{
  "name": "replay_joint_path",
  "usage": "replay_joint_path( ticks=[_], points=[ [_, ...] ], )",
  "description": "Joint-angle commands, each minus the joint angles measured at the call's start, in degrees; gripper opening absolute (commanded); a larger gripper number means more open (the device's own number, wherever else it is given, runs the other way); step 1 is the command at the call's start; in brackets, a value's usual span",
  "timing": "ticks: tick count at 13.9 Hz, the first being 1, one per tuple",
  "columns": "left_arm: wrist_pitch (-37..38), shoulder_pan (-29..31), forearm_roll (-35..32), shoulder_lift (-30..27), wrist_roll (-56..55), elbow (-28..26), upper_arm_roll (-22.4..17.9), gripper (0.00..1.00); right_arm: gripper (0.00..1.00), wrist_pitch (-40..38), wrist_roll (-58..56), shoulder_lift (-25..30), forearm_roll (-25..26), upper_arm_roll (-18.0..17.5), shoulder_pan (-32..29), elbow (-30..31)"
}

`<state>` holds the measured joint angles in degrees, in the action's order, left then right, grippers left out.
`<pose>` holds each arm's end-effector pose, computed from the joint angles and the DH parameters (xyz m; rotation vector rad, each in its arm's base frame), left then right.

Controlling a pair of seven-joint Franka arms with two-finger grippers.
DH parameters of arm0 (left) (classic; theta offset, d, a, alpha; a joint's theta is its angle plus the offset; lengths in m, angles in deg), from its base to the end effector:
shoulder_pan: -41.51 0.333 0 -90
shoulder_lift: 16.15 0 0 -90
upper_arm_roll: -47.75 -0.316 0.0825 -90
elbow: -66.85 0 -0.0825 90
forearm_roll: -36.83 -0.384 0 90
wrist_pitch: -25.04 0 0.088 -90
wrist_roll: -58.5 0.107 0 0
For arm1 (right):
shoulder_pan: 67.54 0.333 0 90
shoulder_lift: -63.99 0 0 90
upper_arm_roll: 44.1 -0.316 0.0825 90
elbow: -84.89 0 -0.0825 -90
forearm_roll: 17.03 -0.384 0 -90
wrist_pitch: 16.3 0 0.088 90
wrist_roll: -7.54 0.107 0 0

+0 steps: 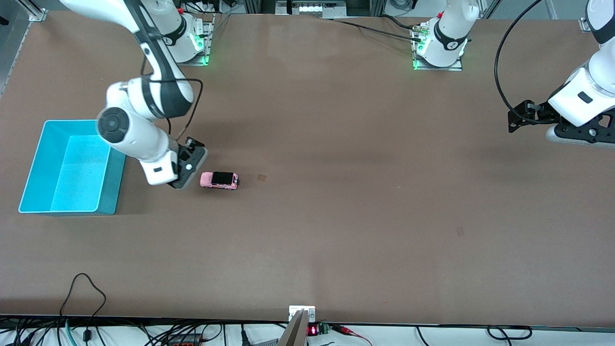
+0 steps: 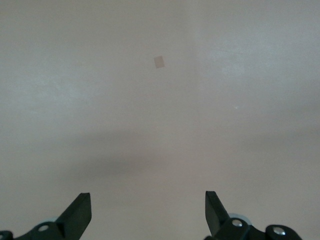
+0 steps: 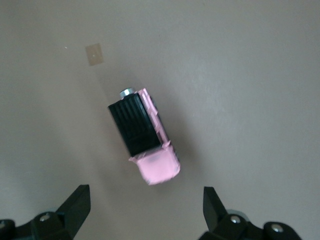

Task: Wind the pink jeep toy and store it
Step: 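Reach the open right gripper down over the pink jeep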

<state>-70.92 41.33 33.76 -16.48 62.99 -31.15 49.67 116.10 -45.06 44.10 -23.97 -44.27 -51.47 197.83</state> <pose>0.5569 -0.0153 0.5705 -3.0828 0.1873 0.0478 0.5851 0.1728 0.2940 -2.5877 -1.6210 -0.0320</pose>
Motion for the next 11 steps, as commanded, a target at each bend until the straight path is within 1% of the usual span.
replay_joint_path(
  ticks=[1,5,10,11],
  points=[
    [0.95,-0.18,0.87,-0.47,-0.71,0.44,-0.08,1.00,1.00,7.32,-8.20,-4.18,-1.58,-0.97,0.19,-0.18],
    [0.95,-0.18,0.87,-0.47,-0.62,0.44,-0.08,1.00,1.00,10.77,-8.31,-7.88,-1.58,-2.90,0.19,-0.27],
    [0.95,-0.09,0.87,-0.47,-0.62,0.44,-0.08,1.00,1.00,14.11,-8.22,-9.91,-1.67,-3.52,0.19,-0.09],
    [0.95,-0.09,0.87,-0.47,-0.62,0.44,-0.08,1.00,0.95,15.16,-8.31,-9.91,-1.67,-4.30,0.01,0.43]
  ],
)
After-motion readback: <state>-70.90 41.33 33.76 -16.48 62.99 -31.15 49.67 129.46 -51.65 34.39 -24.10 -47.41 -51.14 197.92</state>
